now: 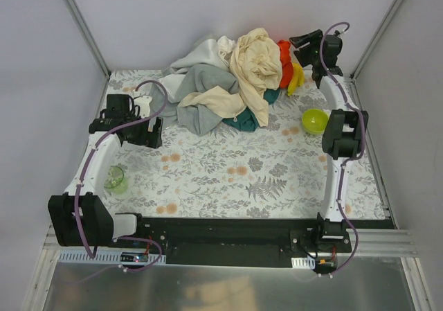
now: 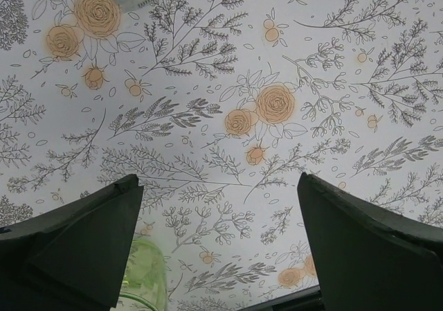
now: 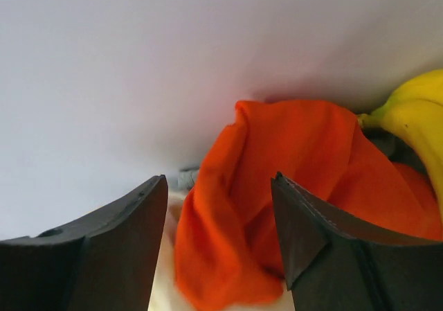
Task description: Pick out a specific cloth from the pile
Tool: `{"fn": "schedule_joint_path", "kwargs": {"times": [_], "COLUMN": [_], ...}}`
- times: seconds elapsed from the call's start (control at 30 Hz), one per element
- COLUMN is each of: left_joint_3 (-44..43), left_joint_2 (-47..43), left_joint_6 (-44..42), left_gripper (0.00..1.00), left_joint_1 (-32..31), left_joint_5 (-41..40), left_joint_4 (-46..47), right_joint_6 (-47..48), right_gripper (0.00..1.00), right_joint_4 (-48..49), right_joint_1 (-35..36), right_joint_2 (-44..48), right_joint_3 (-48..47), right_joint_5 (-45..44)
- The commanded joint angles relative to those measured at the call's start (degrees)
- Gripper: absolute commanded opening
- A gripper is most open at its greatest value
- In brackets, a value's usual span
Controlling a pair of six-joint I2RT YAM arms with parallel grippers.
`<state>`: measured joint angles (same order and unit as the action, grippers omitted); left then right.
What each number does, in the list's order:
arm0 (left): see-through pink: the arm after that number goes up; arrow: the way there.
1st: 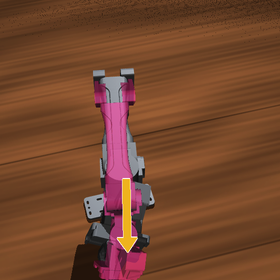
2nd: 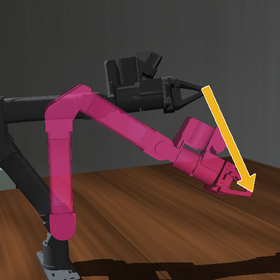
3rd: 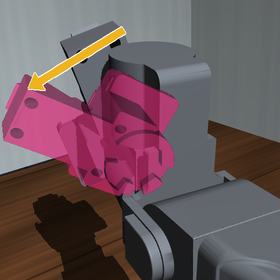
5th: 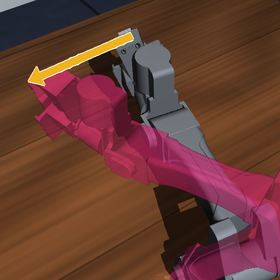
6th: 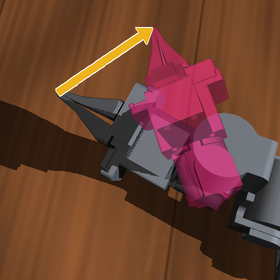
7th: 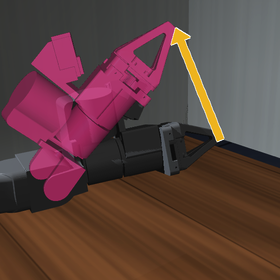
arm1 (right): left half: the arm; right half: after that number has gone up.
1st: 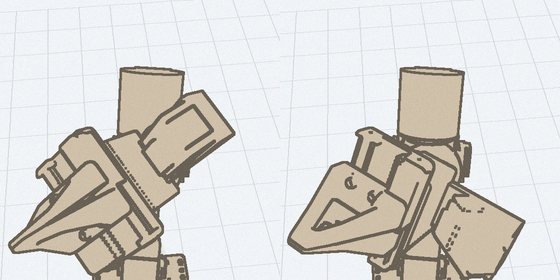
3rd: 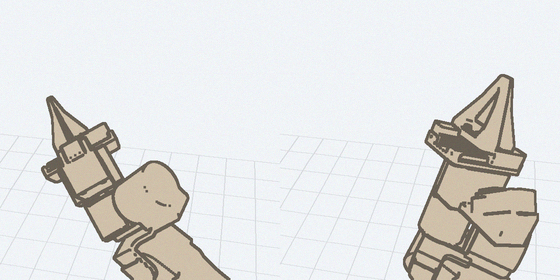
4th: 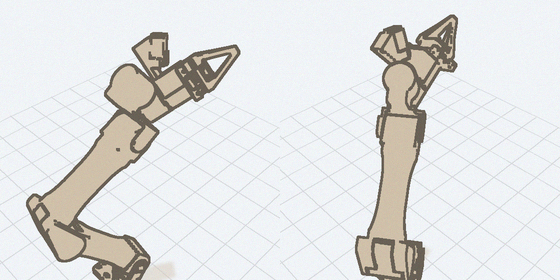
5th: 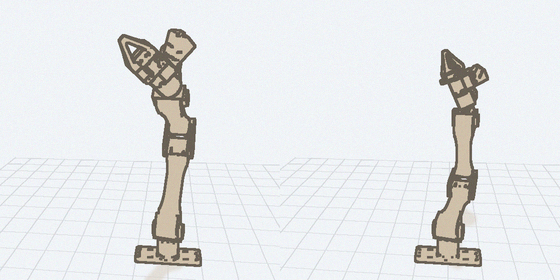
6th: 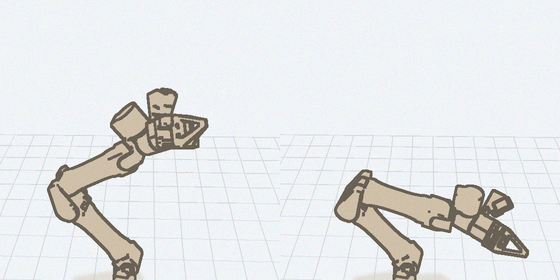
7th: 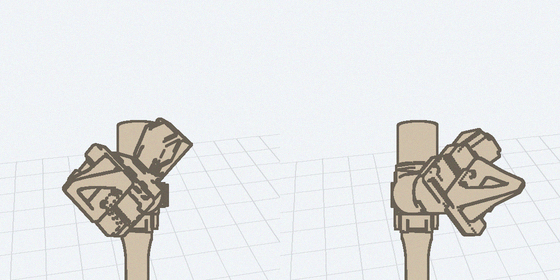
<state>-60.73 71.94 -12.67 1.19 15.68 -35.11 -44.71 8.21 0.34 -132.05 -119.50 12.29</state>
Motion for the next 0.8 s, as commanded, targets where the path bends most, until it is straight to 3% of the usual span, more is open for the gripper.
{"fn": "schedule_joint_path", "kwargs": {"times": [0.0,0.3,0.33,0.4,0.5,0.63,0.77], "left_joint_3": [-1.32,-1.32,-1.5,-1.76,-1.41,-0.36,-0.27], "left_joint_2": [0.74,1.18,1.27,1.36,0.31,-1.01,-1.19], "left_joint_6": [0.62,0.98,0.98,1.06,0.71,0.19,0.1], "left_gripper": [0.99,0.99,0.99,0.99,0.99,0.99,0.99], "left_joint_1": [0.04,0.04,0.13,0.13,0.13,0.13,0.13], "left_joint_5": [1.98,2.77,2.77,2.43,1.81,1.28,1.02], "left_joint_4": [-1.19,-1.1,-1.1,-1.19,-1.1,-1.1,-1.1], "right_joint_6": [-11.89,-8.64,-8.55,-8.82,-10.39,-7.52,1.09], "right_gripper": [0.67,0.65,0.61,0.43,0.02,0.0,0.0], "right_joint_4": [0.5,4.01,3.92,2.52,1.81,1.2,-1.7], "right_joint_1": [0.8,3.7,4.14,4.76,4.41,2.65,0.98], "right_joint_2": [-9.08,-7.7,-7.96,-8.75,-8.58,-2.8,3.97], "right_joint_3": [-13.99,-9.26,-9.61,-11.01,-11.72,-12.33,-21.45], "right_joint_5": [3.79,5.64,5.98,6.34,6.86,3.8,-1.3]}}
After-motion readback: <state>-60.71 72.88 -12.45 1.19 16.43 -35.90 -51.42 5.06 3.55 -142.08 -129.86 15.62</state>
